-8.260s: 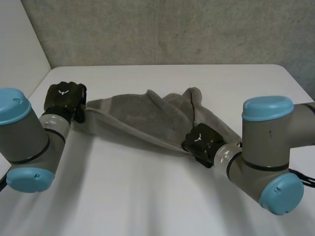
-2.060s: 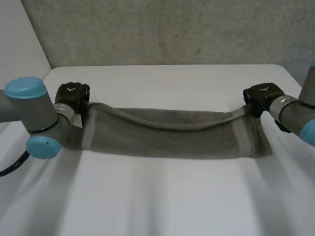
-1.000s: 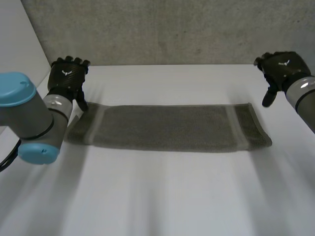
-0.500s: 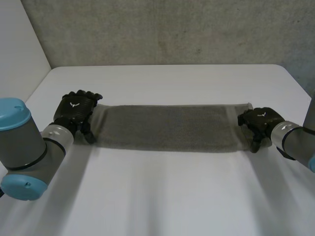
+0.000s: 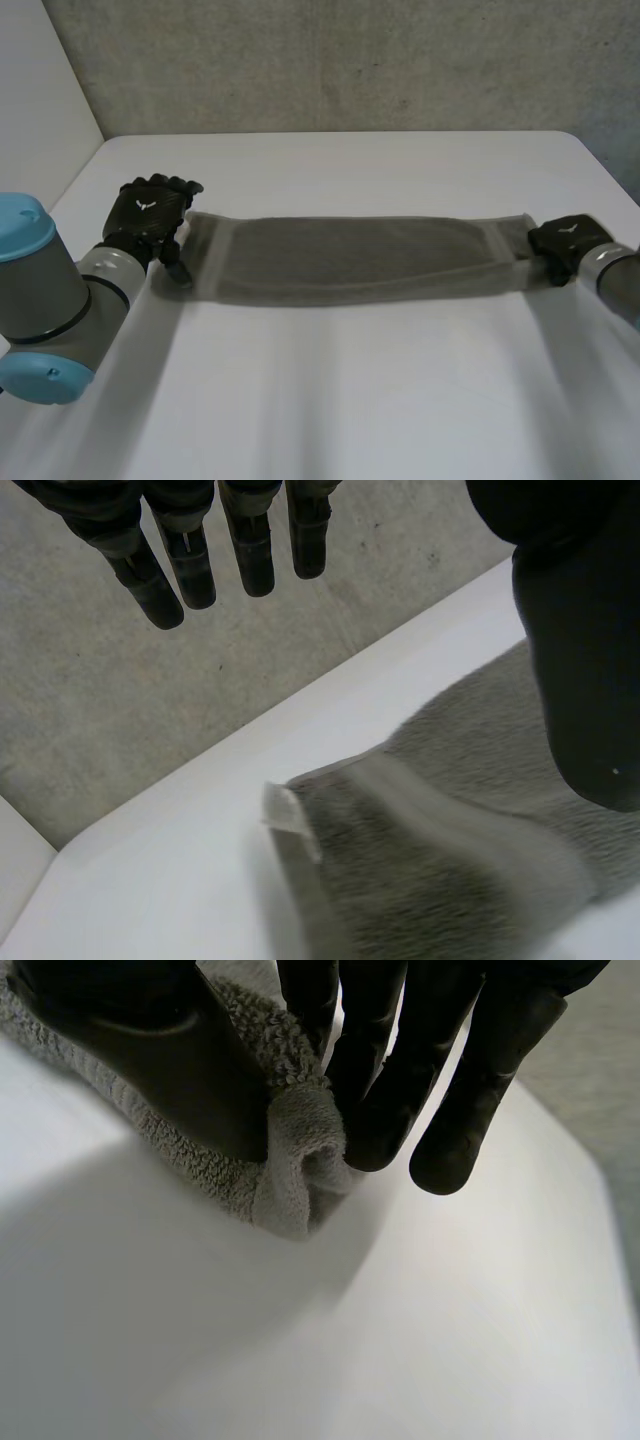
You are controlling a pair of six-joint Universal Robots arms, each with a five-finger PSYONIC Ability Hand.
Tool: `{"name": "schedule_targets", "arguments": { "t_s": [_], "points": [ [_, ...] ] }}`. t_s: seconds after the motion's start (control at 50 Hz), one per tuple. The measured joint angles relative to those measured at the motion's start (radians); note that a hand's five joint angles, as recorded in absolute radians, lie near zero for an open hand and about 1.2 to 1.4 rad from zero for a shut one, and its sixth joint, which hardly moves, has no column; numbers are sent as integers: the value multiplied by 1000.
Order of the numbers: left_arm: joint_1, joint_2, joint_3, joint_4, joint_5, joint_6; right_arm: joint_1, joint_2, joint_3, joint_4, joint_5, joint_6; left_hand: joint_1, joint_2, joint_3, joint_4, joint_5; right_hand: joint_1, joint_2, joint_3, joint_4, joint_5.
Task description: Fold the towel.
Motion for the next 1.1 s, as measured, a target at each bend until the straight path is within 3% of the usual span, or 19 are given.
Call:
{"name": "schedule_targets", "arguments": {
  "t_s": [0.22, 0.36, 0.46, 0.62, 0.7, 0.84, 0.9, 0.94, 0.98, 1.02, 1.1],
  "points": [
    [16, 49, -1, -2, -1, -4, -161, -115, -53, 13, 27, -178, 0, 0, 0, 0, 0, 0, 0, 0, 0, 0],
    [34, 73, 9, -1, -1, -22, -154, -129, -156, 15, 47, -271, 0, 0, 0, 0, -1, 3, 0, 1, 0, 0],
    [38, 81, 26, 1, -2, -41, -5, -149, -224, -8, 60, -237, 0, 0, 0, 0, -2, 4, 0, 8, 0, 0],
    [24, 80, 66, 2, -5, -90, 384, -120, -240, -190, 59, -167, 0, 0, 0, 0, -2, 6, 4, 11, 0, 0],
    [6, 79, 85, 1, -7, -115, 575, -31, -218, -306, 51, -163, 0, 0, 0, 0, -2, 6, 4, 13, 0, 2],
    [-28, 73, 93, 1, -7, -126, 710, 116, -204, -349, 31, -170, 0, 0, 0, 0, -3, -2, 0, -15, -26, -13],
    [-43, 69, 93, 2, -7, -126, 728, 152, -199, -347, 12, -169, 0, 0, 0, 0, -2, -337, -340, -353, -363, -342],
    [-52, 65, 93, 4, -7, -125, 730, 162, -191, -345, -5, -162, 0, 0, 0, 0, -2, -705, -705, -712, -725, -734],
    [-57, 62, 94, 5, -7, -125, 725, 155, -183, -343, -16, -150, 0, 0, 0, 0, -2, -892, -891, -900, -914, -945],
    [-63, 58, 95, 6, -7, -125, 715, 132, -169, -342, -23, -127, 0, 0, 0, 0, -2, -1028, -1037, -1053, -1066, -1093],
    [-76, 47, 104, 8, -7, -124, 672, 49, -126, -341, -27, -44, 0, 0, 0, 0, -2, -1071, -1051, -1078, -1083, -1096]
  ]
}}
